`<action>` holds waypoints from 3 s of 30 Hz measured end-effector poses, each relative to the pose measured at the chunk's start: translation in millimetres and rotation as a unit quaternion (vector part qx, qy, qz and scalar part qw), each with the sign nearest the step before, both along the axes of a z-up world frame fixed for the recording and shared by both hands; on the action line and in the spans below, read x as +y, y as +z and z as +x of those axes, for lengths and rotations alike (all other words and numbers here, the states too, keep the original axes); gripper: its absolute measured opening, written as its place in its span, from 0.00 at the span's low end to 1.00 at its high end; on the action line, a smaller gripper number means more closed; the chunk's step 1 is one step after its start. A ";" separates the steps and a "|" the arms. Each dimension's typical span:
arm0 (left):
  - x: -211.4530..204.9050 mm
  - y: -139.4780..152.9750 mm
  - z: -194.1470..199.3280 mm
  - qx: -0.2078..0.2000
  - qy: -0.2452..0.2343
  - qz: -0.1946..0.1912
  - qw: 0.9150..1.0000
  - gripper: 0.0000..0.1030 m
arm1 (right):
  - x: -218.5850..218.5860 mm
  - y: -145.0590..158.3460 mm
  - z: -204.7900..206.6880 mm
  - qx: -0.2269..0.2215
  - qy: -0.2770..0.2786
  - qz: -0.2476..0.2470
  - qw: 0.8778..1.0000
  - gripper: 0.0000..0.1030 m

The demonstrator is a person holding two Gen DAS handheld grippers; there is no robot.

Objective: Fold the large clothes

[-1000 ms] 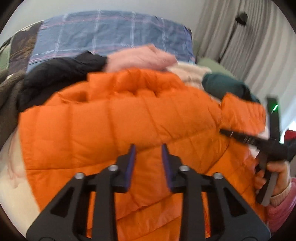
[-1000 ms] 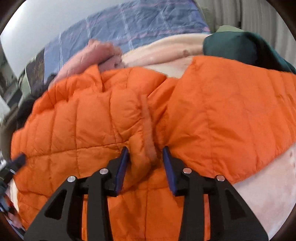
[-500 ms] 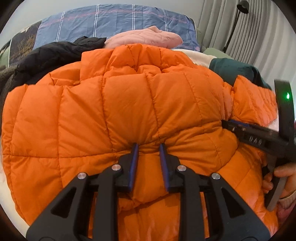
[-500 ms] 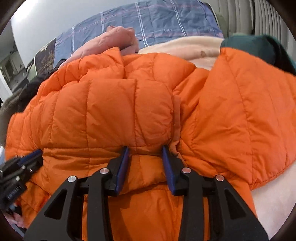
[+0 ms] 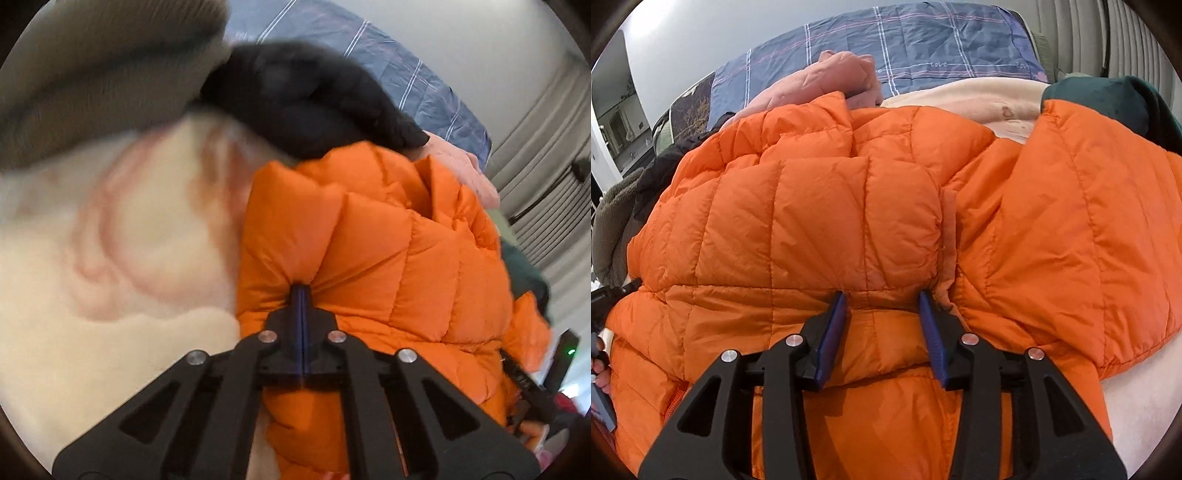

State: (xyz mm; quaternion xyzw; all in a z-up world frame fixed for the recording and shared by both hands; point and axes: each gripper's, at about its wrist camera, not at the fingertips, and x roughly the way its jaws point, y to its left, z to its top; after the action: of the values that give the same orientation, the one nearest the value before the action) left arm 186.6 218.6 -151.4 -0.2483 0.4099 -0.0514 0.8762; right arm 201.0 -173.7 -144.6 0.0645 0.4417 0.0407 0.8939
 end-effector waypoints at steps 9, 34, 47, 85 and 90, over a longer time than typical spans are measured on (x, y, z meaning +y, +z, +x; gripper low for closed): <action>-43.2 69.0 -14.6 -0.057 -0.016 0.092 0.994 0.02 | -1.7 -0.2 0.1 -0.002 0.000 0.007 1.000 0.42; -220.5 16.7 16.6 -0.059 -0.198 0.159 0.965 0.14 | -395.7 8.7 -141.1 -0.116 -0.428 0.342 0.829 0.62; -214.5 16.5 13.7 -0.064 -0.194 0.151 0.967 0.14 | -332.2 73.1 -69.7 -0.186 -0.280 0.410 0.848 0.07; -71.5 130.5 -32.5 -0.137 -0.141 0.006 0.980 0.09 | 50.0 108.0 -43.4 -0.098 0.120 0.073 0.985 0.40; -43.4 78.0 -25.6 -0.058 -0.084 0.073 0.992 0.38 | 36.0 45.6 -2.9 0.004 0.027 0.007 1.000 0.40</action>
State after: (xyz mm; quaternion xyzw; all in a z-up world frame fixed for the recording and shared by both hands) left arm 160.9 175.2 -73.4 -0.1451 0.3801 -0.1095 0.9069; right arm 198.1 -137.7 -98.9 0.0592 0.4461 0.0680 0.8904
